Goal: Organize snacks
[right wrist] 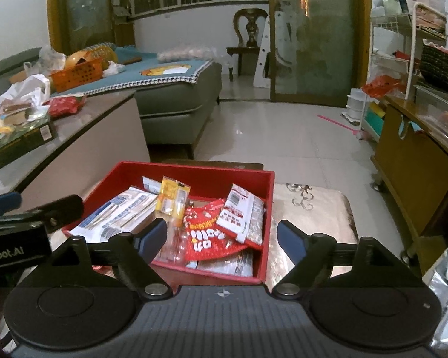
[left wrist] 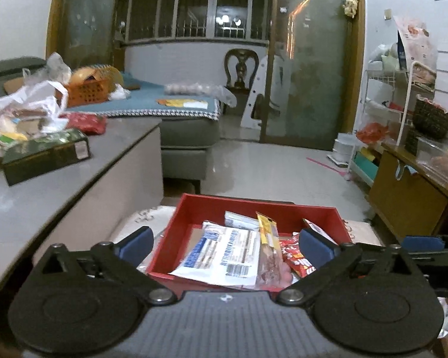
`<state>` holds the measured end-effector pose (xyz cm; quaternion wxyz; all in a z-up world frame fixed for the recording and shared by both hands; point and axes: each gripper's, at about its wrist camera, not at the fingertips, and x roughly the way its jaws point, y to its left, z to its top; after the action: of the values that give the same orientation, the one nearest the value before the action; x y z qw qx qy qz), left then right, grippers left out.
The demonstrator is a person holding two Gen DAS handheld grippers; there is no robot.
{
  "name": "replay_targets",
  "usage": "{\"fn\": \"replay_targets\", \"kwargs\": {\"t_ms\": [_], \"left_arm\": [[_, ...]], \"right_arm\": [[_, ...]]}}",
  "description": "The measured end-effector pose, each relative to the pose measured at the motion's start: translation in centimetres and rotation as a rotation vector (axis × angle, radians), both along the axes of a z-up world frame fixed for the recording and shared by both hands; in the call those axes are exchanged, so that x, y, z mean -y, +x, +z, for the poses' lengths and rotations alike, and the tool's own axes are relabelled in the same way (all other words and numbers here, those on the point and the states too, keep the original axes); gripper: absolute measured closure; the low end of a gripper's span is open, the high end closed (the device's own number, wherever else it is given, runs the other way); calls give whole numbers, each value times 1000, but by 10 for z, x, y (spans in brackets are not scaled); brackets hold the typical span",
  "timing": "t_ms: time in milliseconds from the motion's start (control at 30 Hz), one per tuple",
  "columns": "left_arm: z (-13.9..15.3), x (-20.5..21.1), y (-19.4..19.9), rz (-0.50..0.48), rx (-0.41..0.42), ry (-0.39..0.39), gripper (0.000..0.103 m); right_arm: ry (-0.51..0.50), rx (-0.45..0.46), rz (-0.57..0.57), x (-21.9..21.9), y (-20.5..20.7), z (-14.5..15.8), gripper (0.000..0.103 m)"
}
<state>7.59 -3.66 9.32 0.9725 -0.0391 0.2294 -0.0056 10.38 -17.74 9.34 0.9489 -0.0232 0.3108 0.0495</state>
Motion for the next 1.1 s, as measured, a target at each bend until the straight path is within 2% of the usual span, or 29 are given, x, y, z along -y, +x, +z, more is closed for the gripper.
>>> {"fn": "replay_targets", "kwargs": {"t_ms": [67, 233, 367, 700, 1100], "left_arm": [[1, -2, -7, -1, 4, 8, 3], [-5, -10, -21, 2, -21, -29, 3], [-8, -10, -28, 39, -35, 4, 3], [-14, -6, -47, 31, -65, 37, 3], [-20, -5, -65, 5, -101, 4, 3]], "right_arm": [[3, -4, -1, 1, -7, 0, 17], [14, -4, -6, 2, -24, 0, 16], [13, -17, -3, 1, -33, -3, 16], [9, -26, 16, -8, -56, -4, 15], [5, -40, 14, -6, -76, -5, 14]]}}
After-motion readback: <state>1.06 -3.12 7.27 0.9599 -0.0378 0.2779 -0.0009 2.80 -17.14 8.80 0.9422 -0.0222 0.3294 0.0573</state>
